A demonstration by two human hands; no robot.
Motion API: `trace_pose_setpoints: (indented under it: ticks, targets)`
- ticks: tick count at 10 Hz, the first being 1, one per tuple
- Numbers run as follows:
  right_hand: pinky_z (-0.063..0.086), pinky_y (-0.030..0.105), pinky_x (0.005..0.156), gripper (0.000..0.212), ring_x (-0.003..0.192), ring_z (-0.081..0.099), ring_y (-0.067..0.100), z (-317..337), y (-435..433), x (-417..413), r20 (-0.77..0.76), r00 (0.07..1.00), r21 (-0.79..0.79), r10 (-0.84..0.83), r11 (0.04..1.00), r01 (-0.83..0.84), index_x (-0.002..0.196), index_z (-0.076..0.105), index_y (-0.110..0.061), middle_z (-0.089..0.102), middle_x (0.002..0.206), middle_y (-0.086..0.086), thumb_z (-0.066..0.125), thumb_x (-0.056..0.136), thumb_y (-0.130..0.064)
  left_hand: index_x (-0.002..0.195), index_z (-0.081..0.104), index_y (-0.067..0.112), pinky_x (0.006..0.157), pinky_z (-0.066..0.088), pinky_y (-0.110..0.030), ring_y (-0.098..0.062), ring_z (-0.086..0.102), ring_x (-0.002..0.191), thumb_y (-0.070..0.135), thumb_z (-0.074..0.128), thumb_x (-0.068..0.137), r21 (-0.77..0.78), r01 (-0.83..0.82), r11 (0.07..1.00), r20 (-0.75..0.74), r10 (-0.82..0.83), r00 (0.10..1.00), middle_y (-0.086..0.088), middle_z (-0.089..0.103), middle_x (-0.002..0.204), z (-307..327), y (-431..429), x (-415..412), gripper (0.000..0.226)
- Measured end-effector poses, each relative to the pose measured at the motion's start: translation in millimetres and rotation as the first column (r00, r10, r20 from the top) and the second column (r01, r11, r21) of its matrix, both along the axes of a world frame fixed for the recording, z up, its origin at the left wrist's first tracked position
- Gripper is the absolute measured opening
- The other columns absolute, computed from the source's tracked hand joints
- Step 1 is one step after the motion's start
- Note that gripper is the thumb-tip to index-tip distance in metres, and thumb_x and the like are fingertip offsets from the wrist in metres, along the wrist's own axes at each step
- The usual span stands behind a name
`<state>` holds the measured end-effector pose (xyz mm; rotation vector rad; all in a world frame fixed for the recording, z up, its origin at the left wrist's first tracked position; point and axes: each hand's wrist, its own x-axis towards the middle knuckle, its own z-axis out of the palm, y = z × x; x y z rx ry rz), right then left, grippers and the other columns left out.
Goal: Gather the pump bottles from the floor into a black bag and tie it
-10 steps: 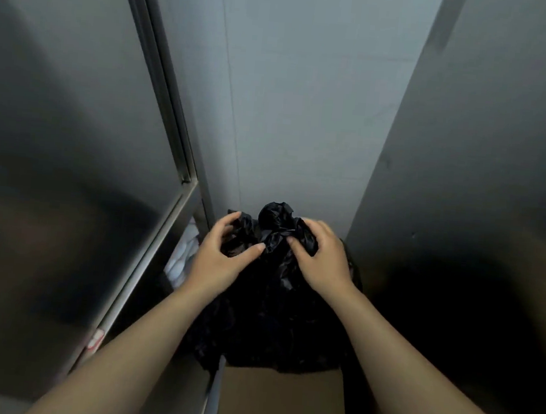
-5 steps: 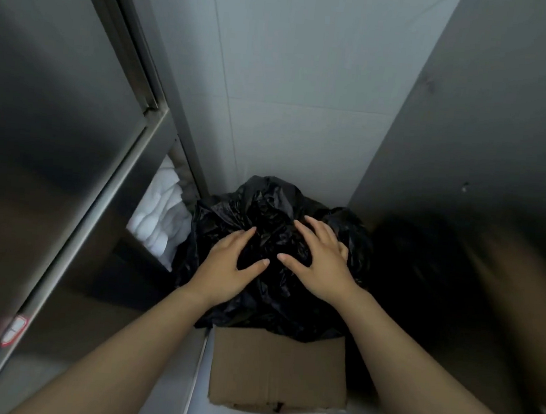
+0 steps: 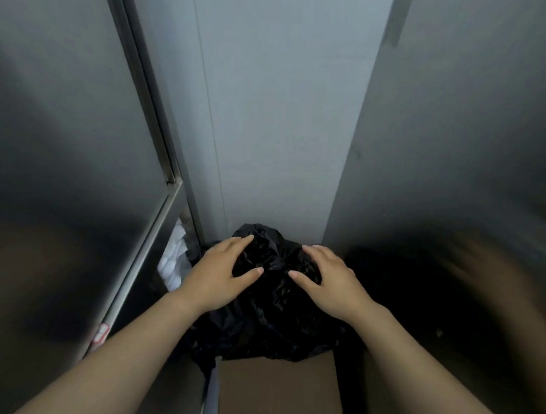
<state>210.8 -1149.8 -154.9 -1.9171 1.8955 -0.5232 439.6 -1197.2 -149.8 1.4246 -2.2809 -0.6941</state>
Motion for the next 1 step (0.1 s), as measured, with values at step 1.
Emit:
trace_pose_setpoints:
  ticks: [1]
  targets:
    - [0.031, 0.041, 0.105, 0.067, 0.137, 0.032, 0.018, 29.3, 23.6, 3.8, -0.081, 0.997, -0.058, -0.012, 0.998, 0.008, 0.141, 0.035, -0.026, 0.036, 0.149, -0.002, 0.047, 0.085, -0.062, 0.144, 0.037, 0.025, 0.113, 0.026, -0.028, -0.017, 0.035, 0.137, 0.051, 0.056, 0.086, -0.15, 0.046, 0.988, 0.039, -0.04, 0.998, -0.001, 0.041, 0.147, 30.0, 15.7, 0.2, 0.066]
